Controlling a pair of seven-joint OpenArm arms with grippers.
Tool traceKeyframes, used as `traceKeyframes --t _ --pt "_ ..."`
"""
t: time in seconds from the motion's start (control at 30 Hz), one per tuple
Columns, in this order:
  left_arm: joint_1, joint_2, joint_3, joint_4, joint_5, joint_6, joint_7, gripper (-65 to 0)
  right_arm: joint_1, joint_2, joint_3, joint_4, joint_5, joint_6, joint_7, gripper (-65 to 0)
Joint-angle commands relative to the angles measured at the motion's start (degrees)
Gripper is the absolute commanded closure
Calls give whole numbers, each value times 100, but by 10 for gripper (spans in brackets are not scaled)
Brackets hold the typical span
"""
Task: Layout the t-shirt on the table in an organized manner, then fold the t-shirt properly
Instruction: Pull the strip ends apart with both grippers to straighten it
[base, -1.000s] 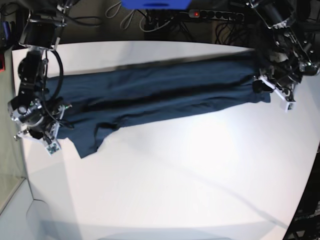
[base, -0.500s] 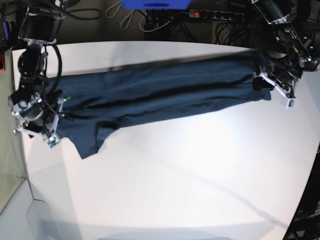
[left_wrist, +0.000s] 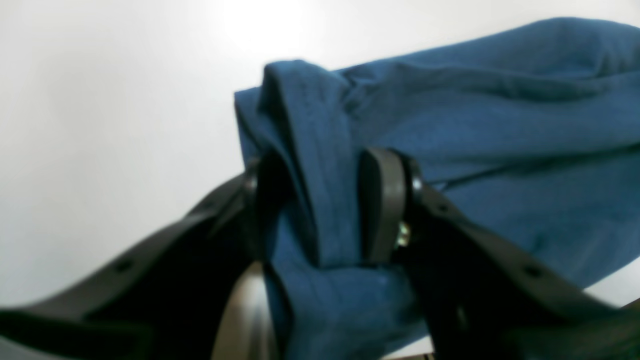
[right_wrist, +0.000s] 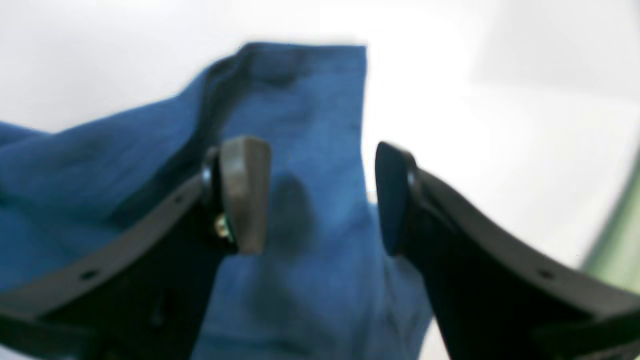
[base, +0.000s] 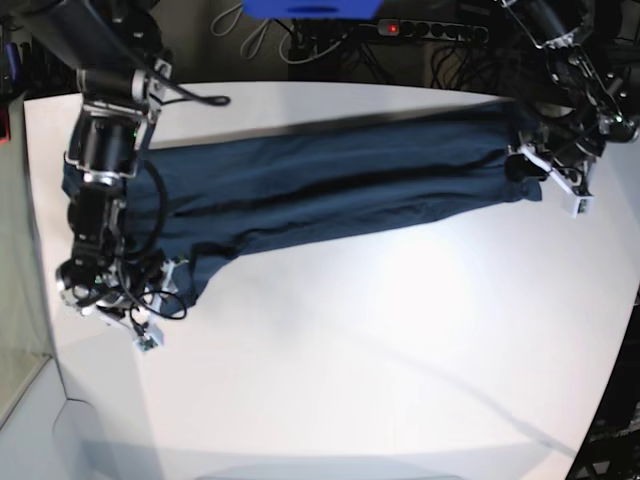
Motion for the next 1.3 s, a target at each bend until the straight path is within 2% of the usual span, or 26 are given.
traceKeyframes --t 0.0,0.33,0.47,0.53,0.67,0.7,0.8,0.87,0.97,1.27 --pt "70 -41 3 51 65 12 146 -260 330 69 4 -141 69 -27 298 -344" --pt "307 -41 -32 43 30 12 128 -259 638 429 4 -1741 104 -27 1424 -344" --pt "307 -41 -41 51 30 12 128 -259 603 447 4 -1969 104 -27 1503 -335" --pt "307 -41 -41 51 30 12 128 -259 480 455 4 -1952 104 -27 1503 -286" --pt "307 -41 -41 34 30 12 128 -258 427 455 4 -1952 104 -27 1503 -27" --pt "307 -41 -41 34 30 12 128 -258 427 455 4 -1952 104 -27 1476 0" --pt "299 -41 -32 34 30 12 128 -258 409 464 13 -1793 104 -27 1459 0" --pt "290 -41 -15 34 30 12 128 -258 198 526 48 -1345 104 -27 1309 0" --pt "290 -41 -6 25 39 12 128 -258 -153 535 259 -237 104 -27 756 0" --pt "255 -41 -6 25 65 12 119 -260 -1015 411 593 2427 104 -27 -475 0"
